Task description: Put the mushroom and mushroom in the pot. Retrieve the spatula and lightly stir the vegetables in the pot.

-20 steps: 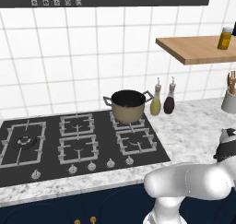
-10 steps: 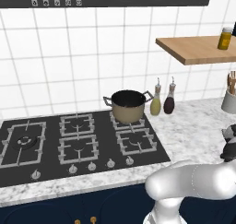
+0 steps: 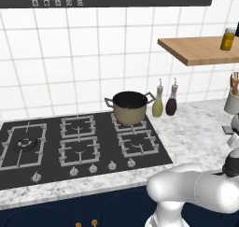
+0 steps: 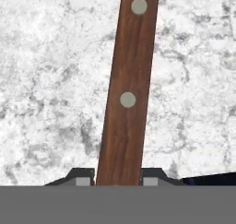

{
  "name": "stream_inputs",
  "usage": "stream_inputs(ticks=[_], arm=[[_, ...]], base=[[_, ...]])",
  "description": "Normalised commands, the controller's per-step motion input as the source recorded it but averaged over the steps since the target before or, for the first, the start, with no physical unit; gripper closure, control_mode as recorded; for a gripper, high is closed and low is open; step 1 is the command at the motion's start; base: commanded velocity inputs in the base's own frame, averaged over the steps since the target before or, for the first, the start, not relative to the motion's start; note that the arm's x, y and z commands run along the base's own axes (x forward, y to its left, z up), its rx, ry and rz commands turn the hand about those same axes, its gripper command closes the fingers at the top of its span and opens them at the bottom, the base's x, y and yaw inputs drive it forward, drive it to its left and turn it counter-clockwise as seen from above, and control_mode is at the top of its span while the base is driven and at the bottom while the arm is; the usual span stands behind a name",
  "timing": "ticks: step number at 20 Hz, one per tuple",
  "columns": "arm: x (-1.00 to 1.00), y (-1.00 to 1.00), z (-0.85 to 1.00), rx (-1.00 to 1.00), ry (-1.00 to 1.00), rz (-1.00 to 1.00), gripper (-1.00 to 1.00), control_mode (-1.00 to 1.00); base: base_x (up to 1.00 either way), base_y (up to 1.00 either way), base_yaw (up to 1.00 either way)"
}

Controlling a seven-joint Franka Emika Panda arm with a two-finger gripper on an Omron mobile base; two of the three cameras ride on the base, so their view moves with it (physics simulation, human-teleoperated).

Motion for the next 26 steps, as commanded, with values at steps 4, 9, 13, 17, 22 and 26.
stream_inputs(ticks=[4, 9, 13, 17, 22, 26], arm=[[-0.54, 0.92, 1.00, 0.04, -0.09, -0.03, 1.00, -1.00], [-0.54, 1.00, 1.00, 0.03, -0.11, -0.06, 1.00, -1.00], [-0.28, 1.00, 0.99, 0.09, -0.07, -0.06, 1.00, -1.00], [-0.03, 1.00, 0.94, 0.18, 0.00, -0.06, 1.00, -1.00], [0.00, 1.00, 0.80, 0.28, 0.01, -0.09, 1.00, -1.00], [0.00, 0.92, 0.37, 0.36, 0.09, -0.07, 1.00, -1.00]], base=[[0.00, 0.00, 0.00], [0.00, 0.00, 0.00], [0.00, 0.00, 0.00], [0.00, 0.00, 0.00], [0.00, 0.00, 0.00], [0.00, 0.00, 0.00]])
